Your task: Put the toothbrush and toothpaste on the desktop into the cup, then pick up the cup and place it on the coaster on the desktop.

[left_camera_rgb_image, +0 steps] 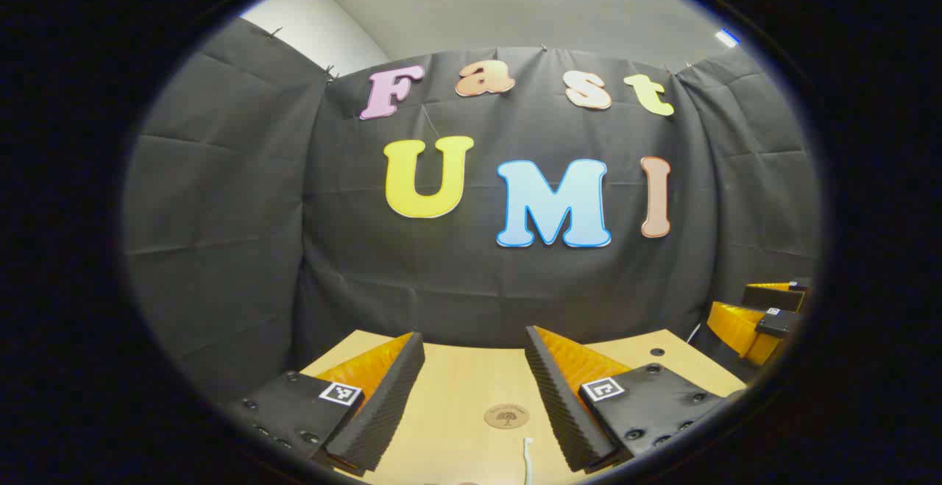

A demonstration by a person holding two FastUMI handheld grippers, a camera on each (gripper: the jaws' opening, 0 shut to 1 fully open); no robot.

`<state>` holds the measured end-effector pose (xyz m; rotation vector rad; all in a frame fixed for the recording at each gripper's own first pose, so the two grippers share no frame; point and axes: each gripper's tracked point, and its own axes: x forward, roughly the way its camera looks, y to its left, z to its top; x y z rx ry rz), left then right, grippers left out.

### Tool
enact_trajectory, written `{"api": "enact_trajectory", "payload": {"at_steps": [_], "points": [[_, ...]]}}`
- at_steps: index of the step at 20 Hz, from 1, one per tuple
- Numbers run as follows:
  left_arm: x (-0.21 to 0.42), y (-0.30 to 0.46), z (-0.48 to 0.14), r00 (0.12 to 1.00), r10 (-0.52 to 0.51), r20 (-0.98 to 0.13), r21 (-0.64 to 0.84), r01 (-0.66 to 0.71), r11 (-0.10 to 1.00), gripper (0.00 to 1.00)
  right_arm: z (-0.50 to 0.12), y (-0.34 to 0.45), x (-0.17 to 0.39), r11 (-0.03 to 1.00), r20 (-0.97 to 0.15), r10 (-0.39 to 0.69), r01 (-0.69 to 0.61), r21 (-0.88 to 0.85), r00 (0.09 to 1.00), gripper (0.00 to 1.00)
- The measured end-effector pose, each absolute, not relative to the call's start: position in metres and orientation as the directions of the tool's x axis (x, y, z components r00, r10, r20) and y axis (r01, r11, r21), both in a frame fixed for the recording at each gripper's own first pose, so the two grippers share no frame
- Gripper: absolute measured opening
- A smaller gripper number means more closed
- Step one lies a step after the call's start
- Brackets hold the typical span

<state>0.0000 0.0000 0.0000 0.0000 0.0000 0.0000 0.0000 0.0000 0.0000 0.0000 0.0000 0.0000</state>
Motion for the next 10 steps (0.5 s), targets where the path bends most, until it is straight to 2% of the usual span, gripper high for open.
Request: {"api": "enact_trajectory", "payload": {"at_steps": [10], "points": [[0.013,-0.009,-0.018,0.999,-0.015,-0.049,-0.011,0.015,1.000,0.93,-0.018,-0.003,0.009,1.000,-0.070,-0.006,0.007,0.013,0.997,0.93]]}}
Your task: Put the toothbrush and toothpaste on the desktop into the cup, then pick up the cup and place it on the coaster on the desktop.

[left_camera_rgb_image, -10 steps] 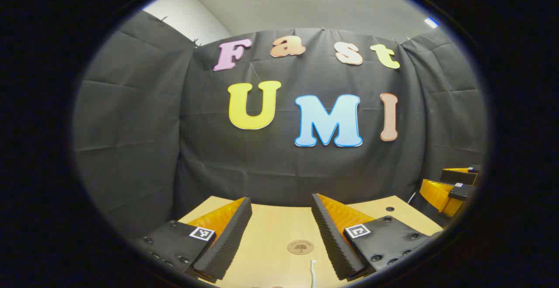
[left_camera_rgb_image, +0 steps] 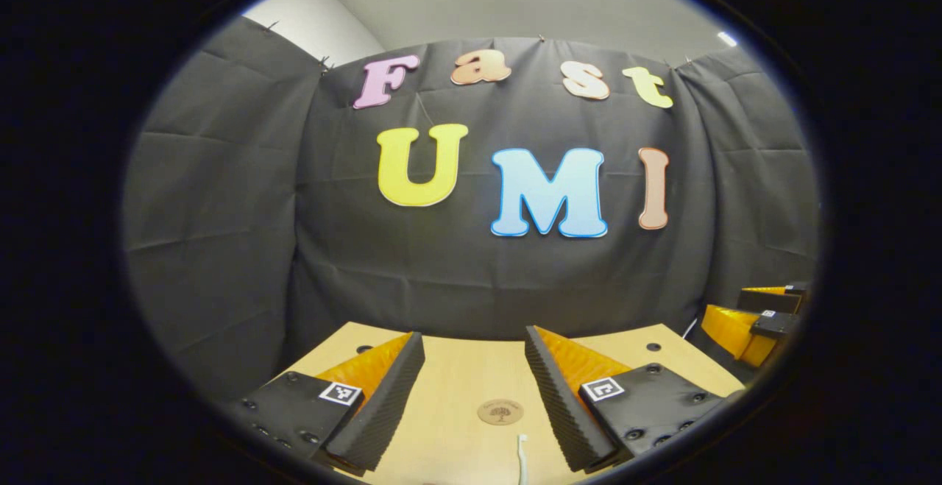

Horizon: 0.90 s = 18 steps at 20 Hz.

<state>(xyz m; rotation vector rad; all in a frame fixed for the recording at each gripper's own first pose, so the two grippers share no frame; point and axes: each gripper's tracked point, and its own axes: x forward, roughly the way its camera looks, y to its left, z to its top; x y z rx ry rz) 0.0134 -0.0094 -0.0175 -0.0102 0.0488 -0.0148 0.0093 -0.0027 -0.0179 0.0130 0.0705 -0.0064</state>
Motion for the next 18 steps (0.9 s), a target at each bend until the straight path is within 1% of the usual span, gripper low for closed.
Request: {"api": "enact_trajectory", "payload": {"at_steps": [1,3,6,7,8,9,10,11,14,15,18], "points": [[0.015,-0.009,-0.021,0.998,-0.015,-0.058,-0.011,0.014,1.000,0.93,-0.021,-0.003,0.010,1.000,-0.084,-0.002,0.004,0.014,0.996,0.95],[0.018,-0.009,-0.028,0.996,-0.021,-0.083,-0.018,0.020,1.000,0.93,-0.026,-0.005,0.013,1.000,-0.104,-0.009,0.010,0.011,0.995,0.93],[0.028,-0.018,-0.065,0.977,-0.057,-0.208,-0.030,0.052,0.998,0.92,-0.044,-0.011,0.023,0.999,-0.186,-0.028,0.032,0.016,0.982,0.93],[0.031,-0.023,-0.079,0.965,-0.071,-0.253,-0.041,0.063,0.997,0.94,-0.051,-0.013,0.027,0.999,-0.220,-0.027,0.035,0.031,0.975,0.93],[0.034,-0.026,-0.095,0.949,-0.082,-0.304,-0.051,0.070,0.996,0.93,-0.059,-0.016,0.033,0.998,-0.257,-0.025,0.037,0.042,0.966,0.93],[0.037,-0.027,-0.107,0.934,-0.087,-0.347,-0.053,0.073,0.996,0.94,-0.069,-0.019,0.036,0.998,-0.296,-0.026,0.040,0.042,0.955,0.93],[0.040,-0.031,-0.124,0.910,-0.098,-0.404,-0.056,0.083,0.995,0.94,-0.080,-0.022,0.041,0.999,-0.351,-0.025,0.039,0.031,0.936,0.93],[0.042,-0.034,-0.142,0.884,-0.109,-0.455,-0.057,0.094,0.994,0.93,-0.096,-0.021,0.046,0.999,-0.409,-0.020,0.031,0.021,0.912,0.93],[0.045,-0.046,-0.206,0.752,-0.147,-0.643,-0.089,0.118,0.989,0.94,-0.143,-0.010,0.049,0.998,-0.594,0.064,-0.041,0.052,0.802,0.93],[0.044,-0.051,-0.225,0.705,-0.162,-0.690,-0.111,0.118,0.987,0.94,-0.158,-0.004,0.050,0.996,-0.643,0.089,-0.059,0.068,0.760,0.93],[0.039,-0.057,-0.279,0.549,-0.174,-0.818,-0.145,0.096,0.985,0.95,-0.200,0.000,0.052,0.994,-0.759,0.105,-0.076,0.072,0.643,0.93]]}}
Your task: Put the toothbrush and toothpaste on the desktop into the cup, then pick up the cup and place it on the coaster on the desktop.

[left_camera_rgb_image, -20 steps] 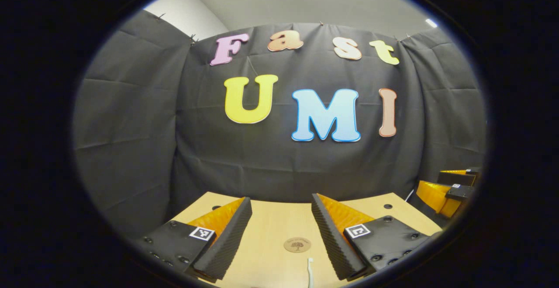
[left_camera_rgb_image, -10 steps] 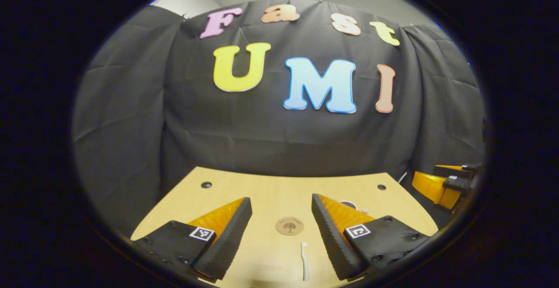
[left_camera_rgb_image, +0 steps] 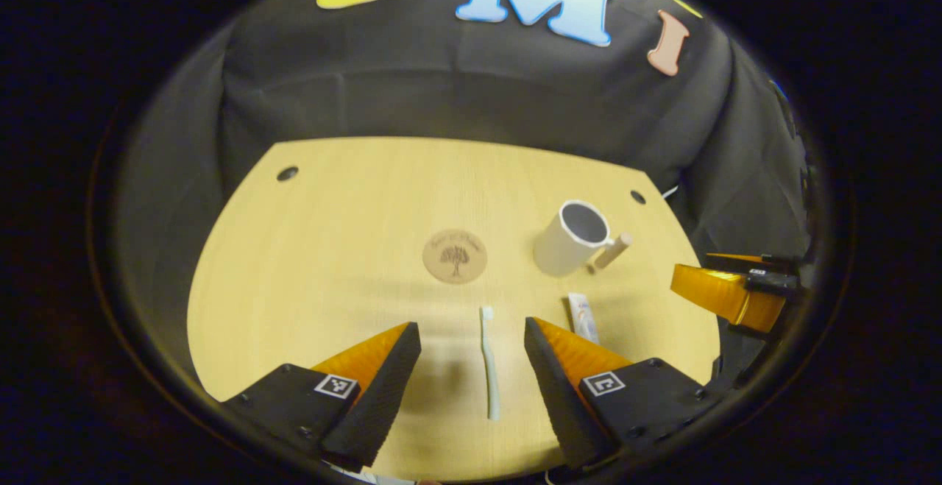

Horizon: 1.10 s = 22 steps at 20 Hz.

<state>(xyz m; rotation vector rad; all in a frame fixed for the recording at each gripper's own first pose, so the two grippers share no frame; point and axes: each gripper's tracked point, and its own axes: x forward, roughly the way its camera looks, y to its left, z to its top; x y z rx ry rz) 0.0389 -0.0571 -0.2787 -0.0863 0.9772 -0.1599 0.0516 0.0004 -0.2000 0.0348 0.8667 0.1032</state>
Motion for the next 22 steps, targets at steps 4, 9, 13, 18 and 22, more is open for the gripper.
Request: {"api": "enact_trajectory", "payload": {"at_steps": [4,9,13,18,22], "points": [[0.044,-0.051,-0.322,0.399,-0.158,-0.903,-0.128,0.101,0.987,0.96,-0.246,0.011,0.043,0.992,-0.858,0.129,-0.079,0.102,0.497,0.94],[0.041,-0.051,-0.366,0.285,-0.115,-0.952,-0.097,0.074,0.992,0.96,-0.268,0.012,0.050,0.992,-0.927,0.127,-0.066,0.111,0.352,0.94],[0.035,-0.047,-0.397,0.189,-0.071,-0.979,-0.065,0.033,0.997,0.96,-0.279,0.003,0.054,0.993,-0.960,0.117,-0.053,0.107,0.255,0.95],[0.033,-0.058,-0.403,0.161,-0.078,-0.984,-0.075,0.022,0.997,0.98,-0.305,0.014,0.039,0.994,-0.980,0.110,-0.041,0.104,0.166,0.95],[0.029,-0.055,-0.409,0.143,-0.006,-0.990,0.005,0.075,0.997,0.93,-0.313,0.014,0.033,0.996,-0.987,0.083,-0.044,0.077,0.139,0.95]]}}
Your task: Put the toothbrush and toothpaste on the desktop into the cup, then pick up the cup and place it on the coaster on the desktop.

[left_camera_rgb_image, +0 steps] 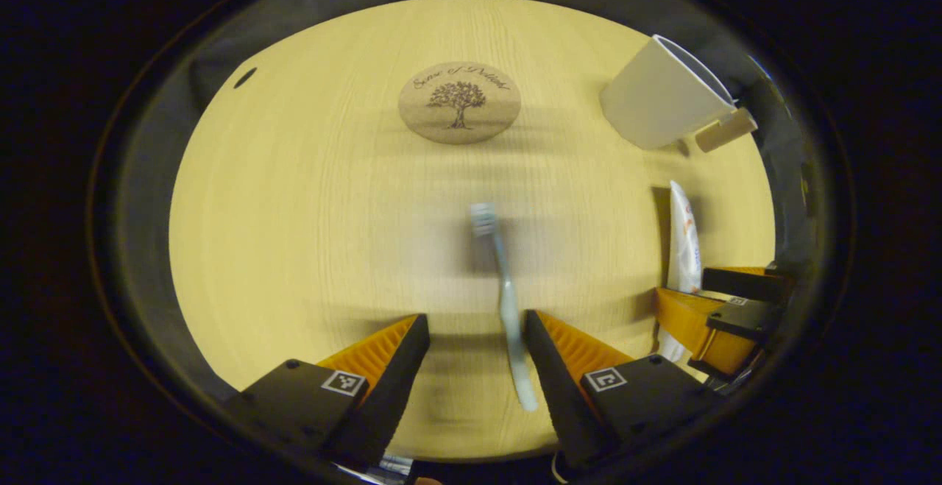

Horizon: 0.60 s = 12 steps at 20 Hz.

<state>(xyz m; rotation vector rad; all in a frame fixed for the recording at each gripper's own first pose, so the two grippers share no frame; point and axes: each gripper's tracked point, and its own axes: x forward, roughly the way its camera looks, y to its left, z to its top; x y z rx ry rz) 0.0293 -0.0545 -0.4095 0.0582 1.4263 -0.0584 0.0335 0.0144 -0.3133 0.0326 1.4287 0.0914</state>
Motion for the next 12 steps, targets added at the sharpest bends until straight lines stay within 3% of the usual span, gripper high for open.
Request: {"api": "enact_trajectory", "payload": {"at_steps": [5,11,12], "points": [[0.0302,-0.0582,-0.4085,0.139,0.011,-0.990,0.012,0.009,1.000,0.89,-0.3128,0.0141,0.0358,0.997,-0.989,0.077,-0.009,0.077,0.128,0.95],[0.0313,-0.0594,-0.4072,0.141,0.007,-0.990,0.010,0.022,1.000,0.87,-0.3120,0.0166,0.0360,0.998,-0.992,0.063,0.009,0.065,0.107,0.96],[0.0297,-0.0621,-0.4068,0.134,0.007,-0.991,0.011,0.031,0.999,0.78,-0.3118,0.0158,0.0344,0.998,-0.992,0.063,0.007,0.064,0.106,0.96]]}}
